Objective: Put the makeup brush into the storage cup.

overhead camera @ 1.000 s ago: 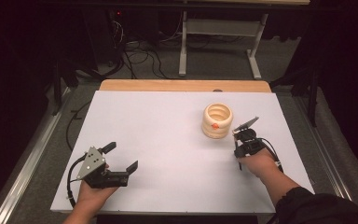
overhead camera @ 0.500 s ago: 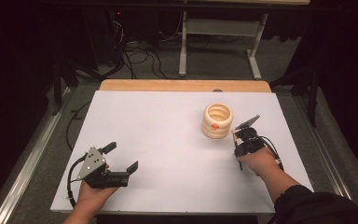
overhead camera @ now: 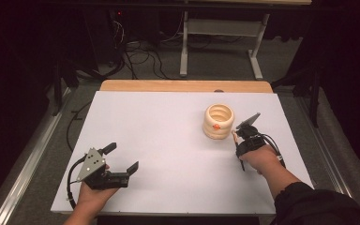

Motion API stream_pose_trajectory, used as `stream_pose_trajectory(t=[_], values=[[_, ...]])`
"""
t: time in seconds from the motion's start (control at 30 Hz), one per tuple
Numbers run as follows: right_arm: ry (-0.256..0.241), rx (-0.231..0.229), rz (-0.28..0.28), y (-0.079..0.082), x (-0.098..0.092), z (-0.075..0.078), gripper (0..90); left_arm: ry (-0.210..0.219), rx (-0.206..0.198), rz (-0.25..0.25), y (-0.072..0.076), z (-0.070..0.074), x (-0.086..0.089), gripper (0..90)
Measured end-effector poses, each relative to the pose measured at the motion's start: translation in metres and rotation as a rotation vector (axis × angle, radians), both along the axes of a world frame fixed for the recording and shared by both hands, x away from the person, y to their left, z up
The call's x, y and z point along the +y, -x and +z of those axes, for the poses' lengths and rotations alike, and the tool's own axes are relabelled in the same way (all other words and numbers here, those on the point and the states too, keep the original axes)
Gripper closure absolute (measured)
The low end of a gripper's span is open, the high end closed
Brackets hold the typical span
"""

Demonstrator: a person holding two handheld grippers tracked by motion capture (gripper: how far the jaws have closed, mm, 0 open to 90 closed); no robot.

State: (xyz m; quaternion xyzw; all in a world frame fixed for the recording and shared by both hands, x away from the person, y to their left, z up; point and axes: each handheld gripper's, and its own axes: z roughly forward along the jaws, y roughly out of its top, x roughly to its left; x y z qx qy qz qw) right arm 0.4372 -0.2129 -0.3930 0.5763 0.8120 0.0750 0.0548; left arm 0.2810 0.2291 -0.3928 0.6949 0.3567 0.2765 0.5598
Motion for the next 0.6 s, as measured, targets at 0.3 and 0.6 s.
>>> stream_pose_trajectory(t=[0.3,0.6], values=[[0.008,-0.006,-0.023,-0.0001,-0.0002,0.0003,85.8,0.0,0.0,-0.002,-0.0002,0.0001,0.0001,1.6],[-0.012,-0.017,-0.052,0.0001,-0.0044,0.0043,85.9,0.003,-0.002,0.002,-0.0004,0.0004,0.0008,1.6]])
